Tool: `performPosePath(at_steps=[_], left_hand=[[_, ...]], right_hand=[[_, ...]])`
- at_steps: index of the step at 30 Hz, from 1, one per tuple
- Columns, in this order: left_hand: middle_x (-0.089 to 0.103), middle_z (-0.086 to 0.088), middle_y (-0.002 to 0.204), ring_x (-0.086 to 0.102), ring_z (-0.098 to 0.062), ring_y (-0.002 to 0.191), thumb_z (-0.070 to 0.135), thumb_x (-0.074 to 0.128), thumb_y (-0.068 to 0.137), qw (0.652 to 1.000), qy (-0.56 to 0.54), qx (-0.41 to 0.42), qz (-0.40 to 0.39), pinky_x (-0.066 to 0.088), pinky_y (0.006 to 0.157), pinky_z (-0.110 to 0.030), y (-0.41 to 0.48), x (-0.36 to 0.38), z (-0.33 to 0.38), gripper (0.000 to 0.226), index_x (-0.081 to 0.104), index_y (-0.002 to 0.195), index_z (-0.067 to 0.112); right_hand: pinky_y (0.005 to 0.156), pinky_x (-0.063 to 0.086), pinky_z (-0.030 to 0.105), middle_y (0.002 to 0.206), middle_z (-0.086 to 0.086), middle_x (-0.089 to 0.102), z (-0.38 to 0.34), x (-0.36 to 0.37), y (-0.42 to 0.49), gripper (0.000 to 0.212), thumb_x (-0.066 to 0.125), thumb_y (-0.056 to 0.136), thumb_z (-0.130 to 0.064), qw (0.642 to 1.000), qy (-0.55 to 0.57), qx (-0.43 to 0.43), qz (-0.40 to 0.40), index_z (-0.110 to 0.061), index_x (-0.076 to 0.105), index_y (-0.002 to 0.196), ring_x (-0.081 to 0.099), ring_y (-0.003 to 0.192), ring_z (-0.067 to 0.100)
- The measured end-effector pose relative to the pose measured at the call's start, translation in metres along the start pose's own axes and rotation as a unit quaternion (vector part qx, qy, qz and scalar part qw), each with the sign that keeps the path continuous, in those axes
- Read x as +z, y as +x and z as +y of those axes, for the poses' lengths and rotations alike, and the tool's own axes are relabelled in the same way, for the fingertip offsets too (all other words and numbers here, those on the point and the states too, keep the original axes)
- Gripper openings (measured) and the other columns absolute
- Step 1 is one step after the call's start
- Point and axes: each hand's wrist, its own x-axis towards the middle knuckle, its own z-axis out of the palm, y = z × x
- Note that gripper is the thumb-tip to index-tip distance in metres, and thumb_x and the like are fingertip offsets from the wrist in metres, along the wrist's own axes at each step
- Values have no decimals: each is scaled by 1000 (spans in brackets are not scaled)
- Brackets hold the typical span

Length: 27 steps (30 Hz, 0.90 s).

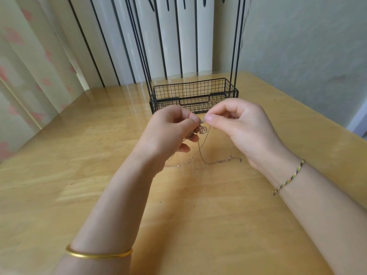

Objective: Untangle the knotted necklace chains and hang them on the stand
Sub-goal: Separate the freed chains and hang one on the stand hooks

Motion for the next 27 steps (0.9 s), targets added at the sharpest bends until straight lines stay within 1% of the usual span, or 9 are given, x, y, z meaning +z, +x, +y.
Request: performPosePath(at_steps=[2,5,8,11,15,18,22,24,27], left_hand=[[65,1,74,62,-4,60,13,56,93,1000,0,0,-3,47,47,-18,0,0,0,12,59,81,13],[66,-1,76,64,-5,62,13,53,94,1000,-3,-2,-3,50,49,-20,0,2,-1,12,57,82,13],[65,0,75,63,-7,63,12,49,95,1000,-10,-2,10,52,52,-22,1,3,-1,12,53,84,12],[62,1,72,63,-8,63,13,47,96,999,-21,0,24,54,53,-23,2,2,0,11,52,86,12],[60,2,70,62,-8,62,12,49,95,1000,-9,7,24,53,54,-24,2,2,-1,12,53,84,13],[60,4,67,61,-8,62,11,49,94,1000,0,11,22,52,53,-23,2,3,-2,13,54,82,14],[60,4,67,62,-8,63,11,50,93,1000,7,12,19,51,53,-23,2,4,-2,13,54,80,14],[62,1,70,63,-9,63,11,50,93,1000,3,5,15,52,52,-24,1,4,-1,14,54,80,14],[63,-3,75,66,-10,64,13,50,95,1000,-8,-13,6,56,55,-28,0,4,-1,13,53,83,14]], right_hand=[[56,41,16,66,-1,61,1,1,0,12,68,80,-10,1000,11,9,1,-17,67,71,49,58,2],[54,47,21,73,5,61,2,2,0,10,63,84,-8,999,28,40,-12,-12,66,76,53,61,8],[51,44,16,73,3,61,3,2,0,12,61,86,-8,998,4,51,-26,-15,65,77,53,58,5],[53,39,12,71,-4,58,2,3,0,14,63,83,-6,999,-14,36,-24,-19,65,77,49,57,2],[64,45,18,79,0,62,-1,3,-2,10,69,78,-8,1000,-9,10,-26,-17,67,80,53,66,4],[56,37,13,69,-7,57,-1,4,-2,6,73,76,-14,998,-62,-18,-15,-18,69,79,46,53,-3],[56,37,11,75,-7,56,1,6,-3,5,72,76,-16,985,-161,-63,16,-20,69,75,46,57,-5],[59,38,10,79,-8,57,1,6,-3,5,70,77,-16,979,-183,-85,28,-20,69,74,47,60,-3],[65,43,19,83,-6,58,1,8,-5,7,67,78,-14,975,-192,-101,39,-20,67,74,53,66,6]])
